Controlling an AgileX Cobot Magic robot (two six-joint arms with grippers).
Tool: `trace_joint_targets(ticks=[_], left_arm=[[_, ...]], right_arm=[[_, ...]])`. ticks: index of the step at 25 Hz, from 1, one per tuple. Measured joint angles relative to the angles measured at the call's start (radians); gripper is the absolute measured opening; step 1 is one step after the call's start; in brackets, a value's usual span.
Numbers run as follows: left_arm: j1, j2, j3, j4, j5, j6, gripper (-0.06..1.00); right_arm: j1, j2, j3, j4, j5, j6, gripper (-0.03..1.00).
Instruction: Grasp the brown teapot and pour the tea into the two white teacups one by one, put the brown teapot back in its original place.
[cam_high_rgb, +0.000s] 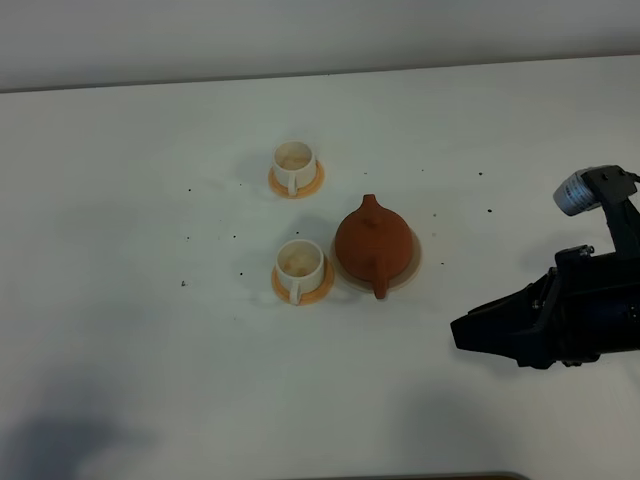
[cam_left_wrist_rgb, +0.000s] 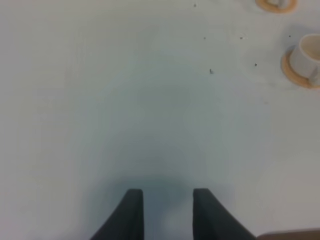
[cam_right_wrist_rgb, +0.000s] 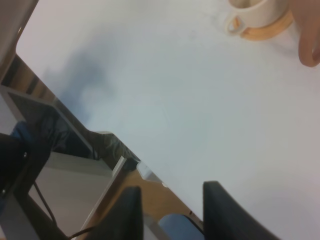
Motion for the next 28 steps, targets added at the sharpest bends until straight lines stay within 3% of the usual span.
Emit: trace_joint_targets(ticks=[18, 28], left_arm=[[-0.009, -0.101, 0.0, -0.001, -0.001, 0.002, 0.24], [-0.009, -0.101, 0.0, -0.001, -0.001, 0.002, 0.24]], right_arm=[[0.0, 0.0, 0.0, 0.019, -0.016, 0.0, 0.28], [0.0, 0.004, -0.079, 0.106, -0.11, -0.023, 0.28]])
